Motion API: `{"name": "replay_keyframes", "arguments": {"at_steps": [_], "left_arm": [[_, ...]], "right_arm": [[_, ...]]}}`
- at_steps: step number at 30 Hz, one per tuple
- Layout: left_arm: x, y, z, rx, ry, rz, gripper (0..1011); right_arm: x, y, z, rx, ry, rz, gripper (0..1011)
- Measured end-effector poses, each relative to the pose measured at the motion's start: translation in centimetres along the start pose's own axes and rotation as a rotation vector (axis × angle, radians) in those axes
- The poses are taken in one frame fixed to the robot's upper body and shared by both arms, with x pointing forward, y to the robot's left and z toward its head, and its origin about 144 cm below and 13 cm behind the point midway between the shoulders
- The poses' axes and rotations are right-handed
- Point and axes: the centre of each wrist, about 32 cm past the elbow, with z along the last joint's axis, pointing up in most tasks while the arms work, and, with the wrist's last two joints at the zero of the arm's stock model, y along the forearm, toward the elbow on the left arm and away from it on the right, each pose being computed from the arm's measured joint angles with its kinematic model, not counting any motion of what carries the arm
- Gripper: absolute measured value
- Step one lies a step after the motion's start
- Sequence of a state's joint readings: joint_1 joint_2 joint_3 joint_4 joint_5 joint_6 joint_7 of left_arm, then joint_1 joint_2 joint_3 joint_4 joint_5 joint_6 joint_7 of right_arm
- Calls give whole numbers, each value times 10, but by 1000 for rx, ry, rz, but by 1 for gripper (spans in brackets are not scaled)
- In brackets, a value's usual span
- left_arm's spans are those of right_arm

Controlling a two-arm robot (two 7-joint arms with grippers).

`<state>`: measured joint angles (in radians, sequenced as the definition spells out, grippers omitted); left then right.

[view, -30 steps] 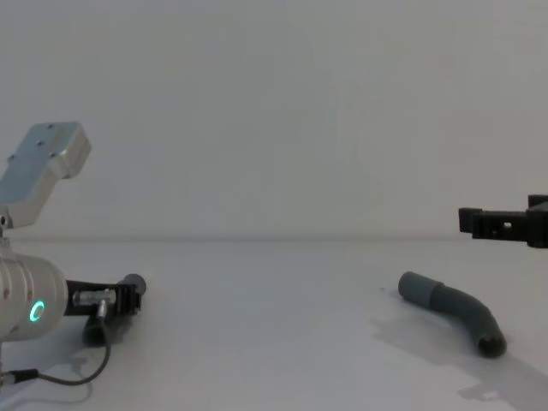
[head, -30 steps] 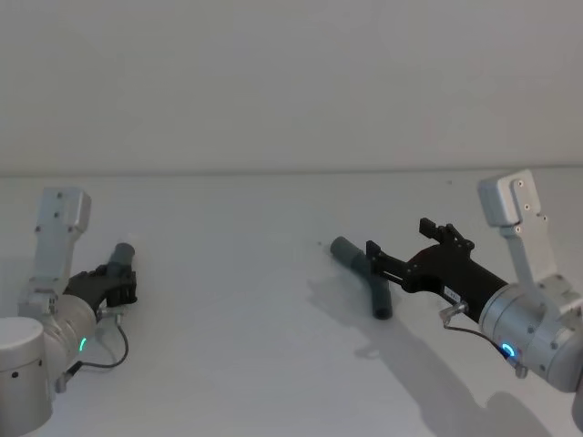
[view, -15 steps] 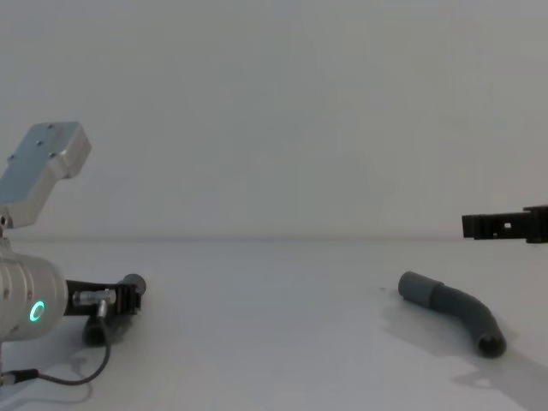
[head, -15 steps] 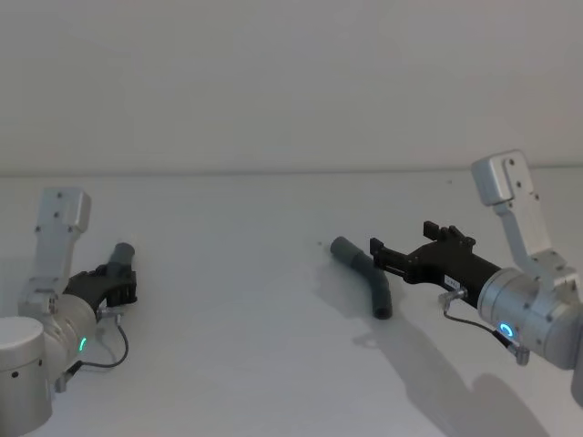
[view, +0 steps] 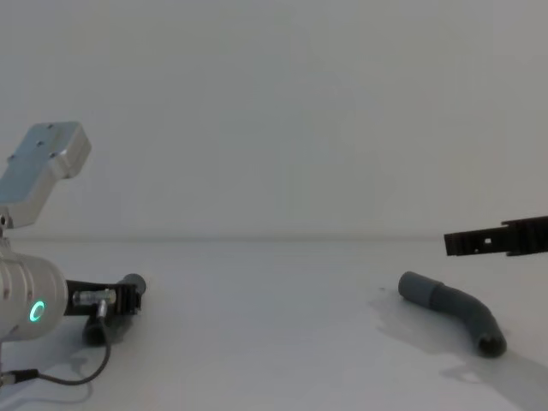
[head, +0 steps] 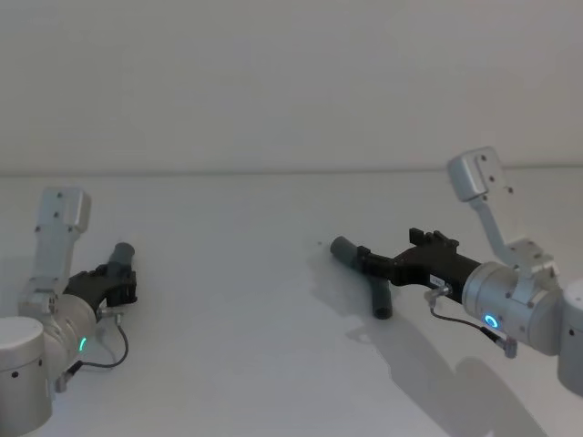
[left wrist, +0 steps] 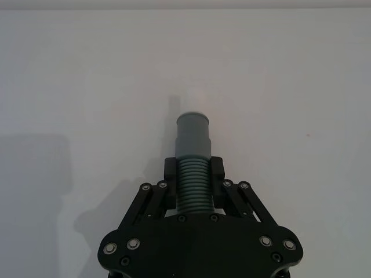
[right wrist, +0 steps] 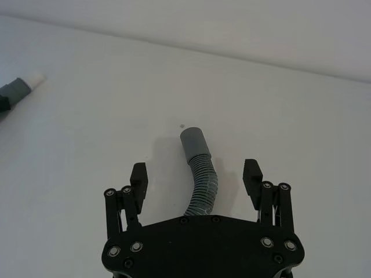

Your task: Use both hands to pick up one end of the pipe from the table, align the ends, and insert them.

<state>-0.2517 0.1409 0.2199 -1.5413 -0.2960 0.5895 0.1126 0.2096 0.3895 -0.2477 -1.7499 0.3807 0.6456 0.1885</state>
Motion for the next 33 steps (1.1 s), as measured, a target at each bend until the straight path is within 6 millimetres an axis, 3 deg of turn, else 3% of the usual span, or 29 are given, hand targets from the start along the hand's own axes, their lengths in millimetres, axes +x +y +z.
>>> {"name": "replay_keyframes", "arguments": {"at_steps": [33], "left_arm": [[0, 0, 0, 0, 0, 0, 302]], "right_arm": [[5, 34, -1, -61, -53, -9, 1002]]}}
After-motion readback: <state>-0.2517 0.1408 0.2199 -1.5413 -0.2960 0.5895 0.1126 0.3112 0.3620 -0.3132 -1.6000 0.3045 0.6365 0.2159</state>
